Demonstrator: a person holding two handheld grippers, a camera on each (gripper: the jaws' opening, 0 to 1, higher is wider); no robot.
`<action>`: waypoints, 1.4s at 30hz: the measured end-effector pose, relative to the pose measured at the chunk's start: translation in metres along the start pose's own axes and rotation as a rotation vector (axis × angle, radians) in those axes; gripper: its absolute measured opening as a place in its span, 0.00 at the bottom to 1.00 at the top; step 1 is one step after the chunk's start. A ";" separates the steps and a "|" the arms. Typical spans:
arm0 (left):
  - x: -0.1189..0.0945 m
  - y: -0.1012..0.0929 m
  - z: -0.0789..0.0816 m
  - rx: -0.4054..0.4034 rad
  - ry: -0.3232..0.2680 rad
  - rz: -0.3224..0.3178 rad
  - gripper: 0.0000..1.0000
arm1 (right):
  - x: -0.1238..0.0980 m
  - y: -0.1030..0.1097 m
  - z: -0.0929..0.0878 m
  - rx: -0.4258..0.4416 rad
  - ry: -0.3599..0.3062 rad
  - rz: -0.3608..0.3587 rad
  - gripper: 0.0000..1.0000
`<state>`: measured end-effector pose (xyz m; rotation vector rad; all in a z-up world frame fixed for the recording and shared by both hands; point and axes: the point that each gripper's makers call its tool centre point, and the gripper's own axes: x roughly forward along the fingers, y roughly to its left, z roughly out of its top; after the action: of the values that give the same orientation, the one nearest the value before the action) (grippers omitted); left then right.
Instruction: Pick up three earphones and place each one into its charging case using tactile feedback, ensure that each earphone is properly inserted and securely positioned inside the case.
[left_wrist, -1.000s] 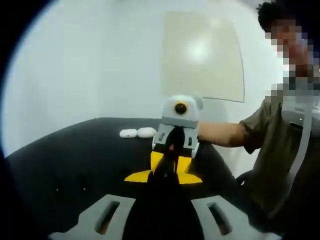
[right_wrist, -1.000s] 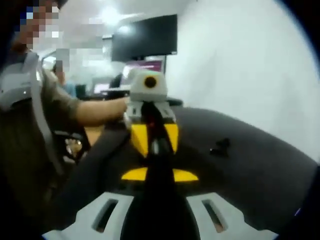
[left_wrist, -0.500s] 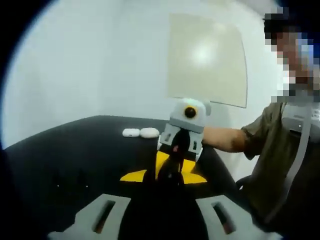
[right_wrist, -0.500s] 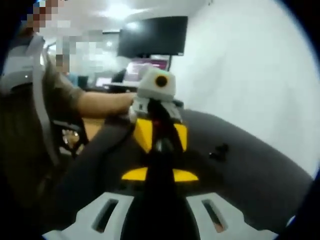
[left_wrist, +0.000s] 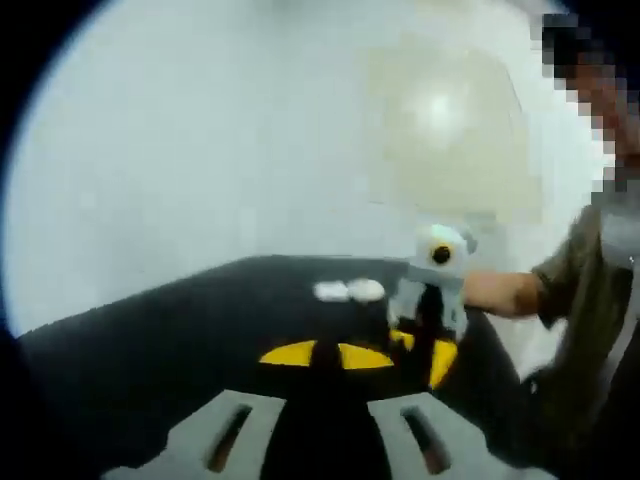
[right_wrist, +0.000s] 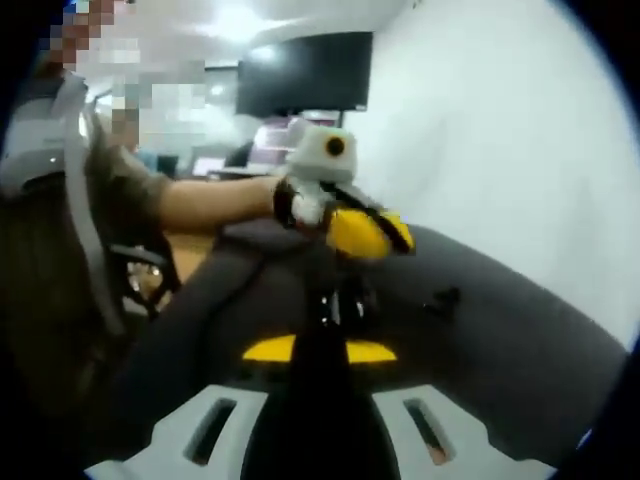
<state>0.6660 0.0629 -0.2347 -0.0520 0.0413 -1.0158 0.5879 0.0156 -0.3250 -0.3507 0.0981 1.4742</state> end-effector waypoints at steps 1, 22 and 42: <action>-0.004 0.009 0.011 -0.039 -0.050 0.026 0.04 | -0.001 0.000 0.001 0.004 0.000 0.000 0.17; 0.006 0.067 -0.039 -0.049 0.194 0.265 0.07 | -0.005 -0.002 0.006 -0.009 -0.006 -0.001 0.18; -0.004 0.022 -0.067 0.121 0.294 0.111 0.17 | -0.008 0.002 0.009 -0.016 -0.012 0.004 0.18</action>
<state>0.6792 0.0762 -0.3032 0.2085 0.2484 -0.9067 0.5838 0.0104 -0.3145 -0.3554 0.0775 1.4812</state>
